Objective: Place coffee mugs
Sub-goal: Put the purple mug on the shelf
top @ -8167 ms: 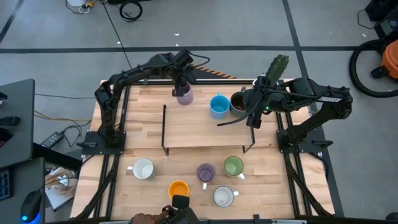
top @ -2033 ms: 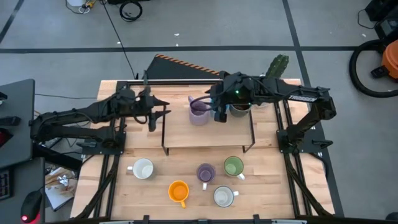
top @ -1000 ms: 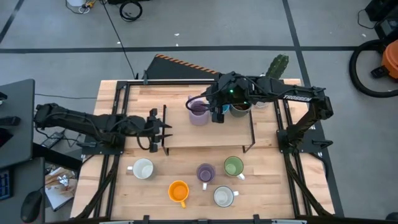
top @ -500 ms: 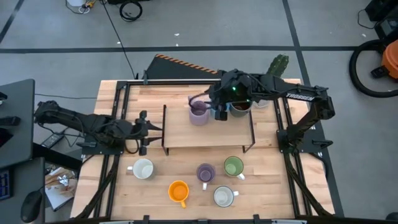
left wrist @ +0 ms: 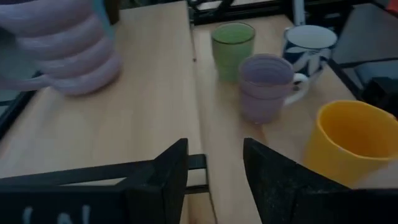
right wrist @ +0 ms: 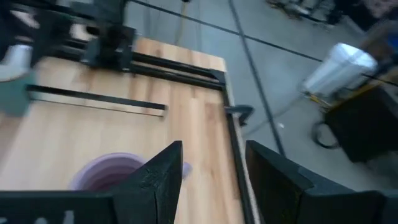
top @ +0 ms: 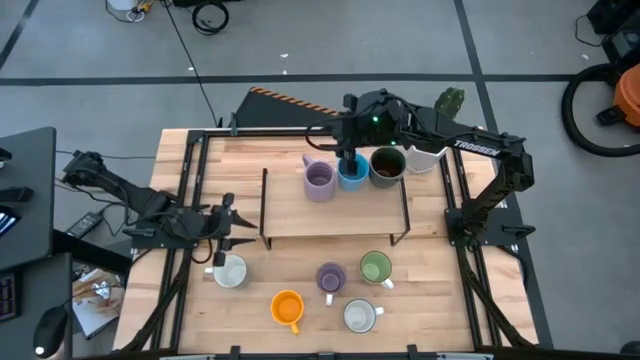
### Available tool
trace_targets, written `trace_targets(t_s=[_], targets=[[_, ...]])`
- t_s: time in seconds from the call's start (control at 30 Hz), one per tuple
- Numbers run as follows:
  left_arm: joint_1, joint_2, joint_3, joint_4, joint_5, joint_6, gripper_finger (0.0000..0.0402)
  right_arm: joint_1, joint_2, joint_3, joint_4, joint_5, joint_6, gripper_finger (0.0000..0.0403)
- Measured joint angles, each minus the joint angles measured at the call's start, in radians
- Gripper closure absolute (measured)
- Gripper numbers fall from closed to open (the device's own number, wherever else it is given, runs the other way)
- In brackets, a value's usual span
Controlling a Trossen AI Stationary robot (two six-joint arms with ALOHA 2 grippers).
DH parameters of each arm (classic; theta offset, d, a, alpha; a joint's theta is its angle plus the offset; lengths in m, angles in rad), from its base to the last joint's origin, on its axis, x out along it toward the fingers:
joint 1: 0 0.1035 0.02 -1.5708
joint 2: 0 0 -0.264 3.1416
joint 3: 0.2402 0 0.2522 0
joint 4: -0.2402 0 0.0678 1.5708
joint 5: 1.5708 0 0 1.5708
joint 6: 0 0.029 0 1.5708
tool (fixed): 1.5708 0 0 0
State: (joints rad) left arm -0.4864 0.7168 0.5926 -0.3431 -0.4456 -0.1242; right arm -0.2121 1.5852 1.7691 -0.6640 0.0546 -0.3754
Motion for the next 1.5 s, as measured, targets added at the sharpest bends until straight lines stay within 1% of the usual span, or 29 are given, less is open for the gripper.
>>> trace_targets(t_s=[0.07,0.13,0.23,0.3,0.47,0.6,0.67,0.83,0.9,1.0,1.1,1.2,1.3,1.43,1.5], targets=[[-0.006,0.000,0.000,0.000,-0.027,-0.001,0.0242,-0.006,0.000,0.000,-0.004,-0.032,-0.005,0.0222],[-0.005,0.000,0.000,0.005,-0.059,0.004,0.0242,-0.008,0.000,0.000,-0.010,-0.040,-0.005,0.0222],[0.006,0.002,0.000,0.049,-0.120,0.013,0.0242,-0.009,-0.001,0.000,-0.024,-0.020,-0.011,0.0222],[0.024,0.003,0.000,0.099,-0.127,0.032,0.0242,-0.008,-0.006,0.000,-0.038,0.000,-0.014,0.0222],[0.089,0.003,0.000,0.224,-0.041,0.083,0.0242,-0.011,-0.016,0.000,-0.081,0.038,-0.013,0.0223],[0.167,0.003,0.000,0.220,-0.036,0.080,0.0242,-0.015,-0.022,0.000,-0.101,0.041,-0.010,0.0223],[0.223,0.016,0.000,0.234,-0.012,0.063,0.0242,-0.014,-0.022,0.000,-0.103,0.041,-0.010,0.0222],[0.371,0.078,0.002,0.276,0.132,0.066,0.0242,-0.014,-0.022,0.000,-0.102,0.040,0.001,0.0222],[0.408,0.106,0.002,0.275,0.143,0.096,0.0242,-0.014,-0.022,0.000,-0.103,0.040,0.015,0.0222],[0.466,0.138,0.002,0.303,0.113,0.156,0.0242,-0.012,-0.022,0.000,-0.109,0.039,0.017,0.0222],[0.556,0.183,0.002,0.396,0.125,0.196,0.0242,-0.012,-0.021,0.000,-0.105,0.031,0.018,0.0222],[0.656,0.230,0.002,0.492,0.199,0.214,0.0242,-0.012,-0.017,0.000,-0.101,0.030,0.029,0.0222],[0.743,0.279,0.001,0.573,0.244,0.216,0.0242,-0.012,-0.017,0.000,-0.104,0.030,0.041,0.0222],[0.829,0.352,0.001,0.681,0.328,0.217,0.0242,-0.007,-0.017,0.000,-0.116,0.030,0.053,0.0222],[0.856,0.389,0.001,0.724,0.341,0.209,0.0242,-0.006,-0.017,0.000,-0.121,0.030,0.057,0.0222]])
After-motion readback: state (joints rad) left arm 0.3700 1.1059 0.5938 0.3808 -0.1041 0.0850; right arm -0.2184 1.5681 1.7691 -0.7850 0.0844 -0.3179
